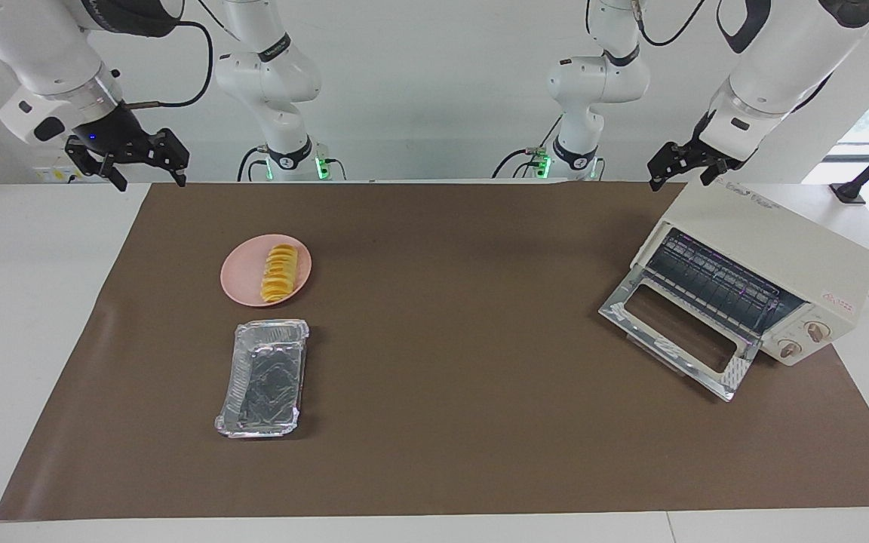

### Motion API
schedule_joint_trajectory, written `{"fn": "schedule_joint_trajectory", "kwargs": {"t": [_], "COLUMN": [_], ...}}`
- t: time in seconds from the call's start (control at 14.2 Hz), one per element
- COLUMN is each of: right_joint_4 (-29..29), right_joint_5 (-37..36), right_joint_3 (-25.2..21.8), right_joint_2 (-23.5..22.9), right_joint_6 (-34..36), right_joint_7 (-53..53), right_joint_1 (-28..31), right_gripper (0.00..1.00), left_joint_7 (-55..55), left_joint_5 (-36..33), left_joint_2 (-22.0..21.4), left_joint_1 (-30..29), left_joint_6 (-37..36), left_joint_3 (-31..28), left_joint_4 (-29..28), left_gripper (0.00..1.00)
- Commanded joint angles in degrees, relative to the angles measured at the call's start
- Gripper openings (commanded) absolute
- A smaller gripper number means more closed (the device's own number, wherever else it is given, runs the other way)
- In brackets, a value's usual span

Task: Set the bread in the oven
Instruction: 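Grasp the orange bread slices on the pink plate with the right gripper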

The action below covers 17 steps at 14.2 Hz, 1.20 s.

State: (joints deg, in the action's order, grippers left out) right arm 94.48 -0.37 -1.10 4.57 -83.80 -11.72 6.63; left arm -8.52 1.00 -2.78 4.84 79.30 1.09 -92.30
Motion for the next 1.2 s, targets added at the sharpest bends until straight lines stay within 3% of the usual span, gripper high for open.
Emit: {"fn": "schedule_joint_trajectory", "kwargs": {"t": [0.0, 0.42, 0.57, 0.85, 1.13], "right_joint_4": [-0.3, 1.3, 6.7, 22.0, 32.1], "right_joint_5": [-0.4, -0.4, -0.3, 0.3, 0.4], "right_joint_3": [0.5, 0.6, 0.6, 1.4, 1.4], "right_joint_2": [-0.2, 0.8, 3.3, 10.2, 11.7], "right_joint_6": [0.7, 1.1, -0.8, -12.2, -20.3], "right_joint_7": [-1.2, -1.5, -1.4, 0.4, 7.5], "right_joint_1": [1.0, 0.8, 0.6, -2.3, -8.7], "right_gripper": [1.0, 1.0, 1.0, 1.0, 1.0], "left_joint_7": [0.4, 0.5, 0.5, 0.5, 0.5], "left_joint_5": [0.4, 0.4, 0.4, 0.4, 0.4], "left_joint_2": [-0.9, -0.9, -0.9, -0.9, -0.9], "left_joint_1": [-0.5, -0.5, -0.5, -0.5, -0.5], "left_joint_6": [-0.5, -0.5, -0.5, -0.5, -0.5], "left_joint_3": [0.1, 0.1, 0.1, 0.1, 0.1], "left_joint_4": [-0.5, -0.5, -0.5, -0.5, -0.5], "left_gripper": [1.0, 1.0, 1.0, 1.0, 1.0]}}
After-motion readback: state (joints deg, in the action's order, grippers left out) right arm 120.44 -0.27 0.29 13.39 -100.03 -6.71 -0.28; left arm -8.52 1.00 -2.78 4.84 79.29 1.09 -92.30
